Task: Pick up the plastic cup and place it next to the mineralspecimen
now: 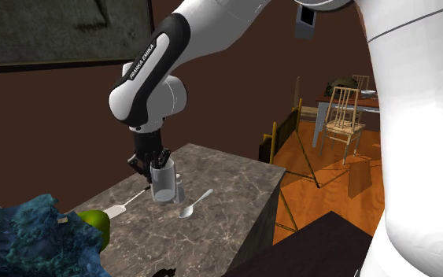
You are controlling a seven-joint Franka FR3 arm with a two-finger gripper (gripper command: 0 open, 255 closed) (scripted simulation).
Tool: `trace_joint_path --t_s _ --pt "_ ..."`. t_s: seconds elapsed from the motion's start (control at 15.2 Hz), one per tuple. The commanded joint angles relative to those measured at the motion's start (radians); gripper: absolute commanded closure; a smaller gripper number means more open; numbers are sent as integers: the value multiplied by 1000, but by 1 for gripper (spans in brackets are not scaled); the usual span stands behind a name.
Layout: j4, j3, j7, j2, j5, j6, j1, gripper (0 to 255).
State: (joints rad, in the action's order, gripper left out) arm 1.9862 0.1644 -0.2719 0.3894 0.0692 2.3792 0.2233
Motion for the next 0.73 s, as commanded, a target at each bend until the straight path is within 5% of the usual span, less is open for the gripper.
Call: trace_joint_path --t_s 0.0,0.66 --pt "0 -3 -2 21 5 21 1 255" --pt "3 -15 -13 105 23 108 10 255"
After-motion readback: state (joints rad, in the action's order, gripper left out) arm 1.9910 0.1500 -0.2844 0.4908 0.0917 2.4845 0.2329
